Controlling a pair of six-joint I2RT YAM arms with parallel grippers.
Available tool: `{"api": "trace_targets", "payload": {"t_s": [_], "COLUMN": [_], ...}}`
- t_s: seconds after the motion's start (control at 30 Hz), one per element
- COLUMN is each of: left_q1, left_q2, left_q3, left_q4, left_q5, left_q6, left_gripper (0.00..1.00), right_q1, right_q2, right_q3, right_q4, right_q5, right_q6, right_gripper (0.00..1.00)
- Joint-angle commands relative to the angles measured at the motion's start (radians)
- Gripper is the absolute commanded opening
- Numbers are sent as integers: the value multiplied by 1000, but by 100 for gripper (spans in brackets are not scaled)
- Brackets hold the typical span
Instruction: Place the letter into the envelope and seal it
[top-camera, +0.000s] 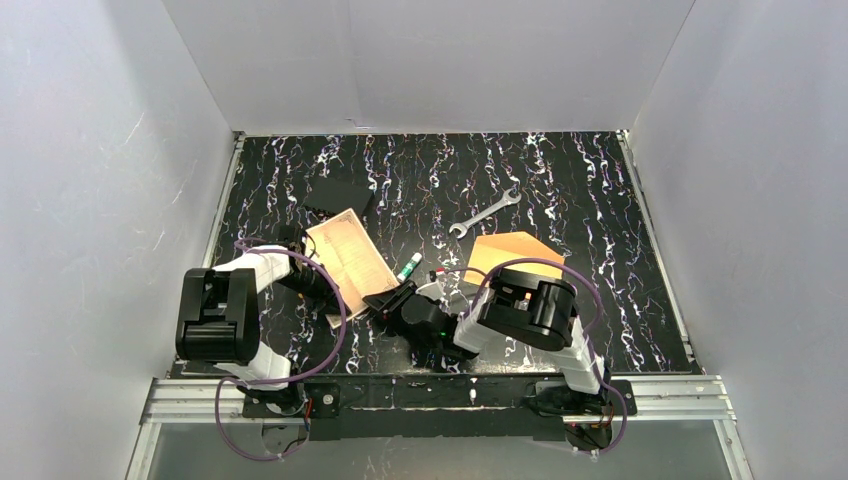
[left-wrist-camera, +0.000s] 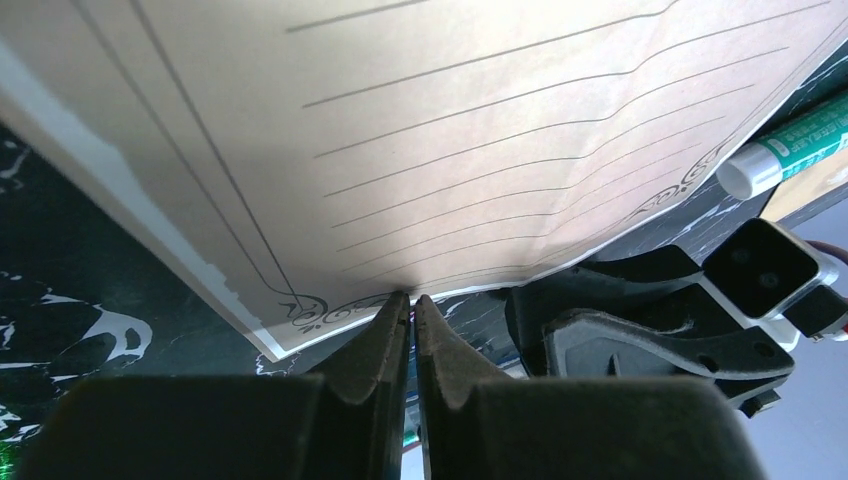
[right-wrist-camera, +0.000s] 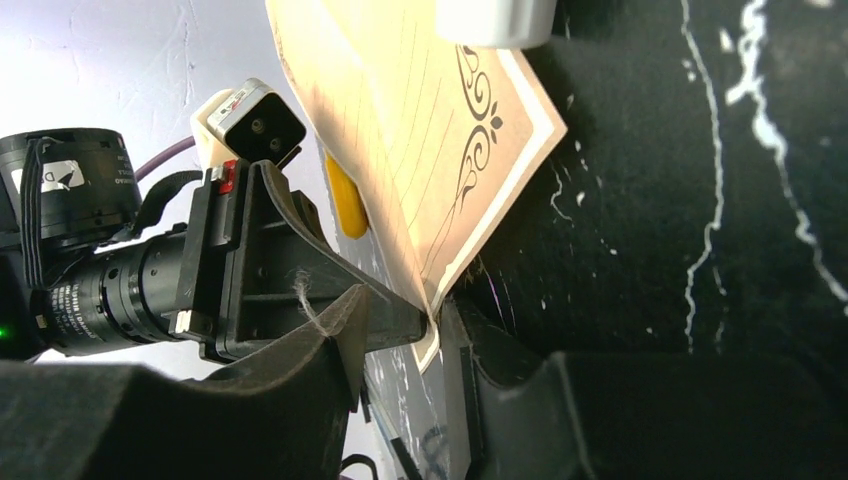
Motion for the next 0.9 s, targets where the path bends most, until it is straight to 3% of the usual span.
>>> {"api": "trace_targets", "payload": {"t_s": [0.0,0.2,0.5,0.57,0.67,0.87], "left_q1": [-4,-4,-4,-4,-4,-4], "left_q2": [26,32,40,19,-40,-205], "left_q3": [-5,2,46,58,82,176], "left_q4": [-47,-47,-68,-77,-102,-200], "left_q5": [-44,-30,16,21,24,-39], "left_q6": [39,53,102,113,132,143], "left_gripper": [6,5,7,9,17,41], "right_q1": [-10,-16,-20,-20,-25,-32], "right_q2": [7,24,-2,-12,-42,-164], "right_q3": [14,45,54,54,45,65], "right_q4": [-7,-21,-60,-69,-72,-95], "right_q5": [14,-19,-12,-4,10,19], "right_q6": [-78,-87,-98,-101,-127,-278], "right_gripper": [40,39,5,1,1,1]}}
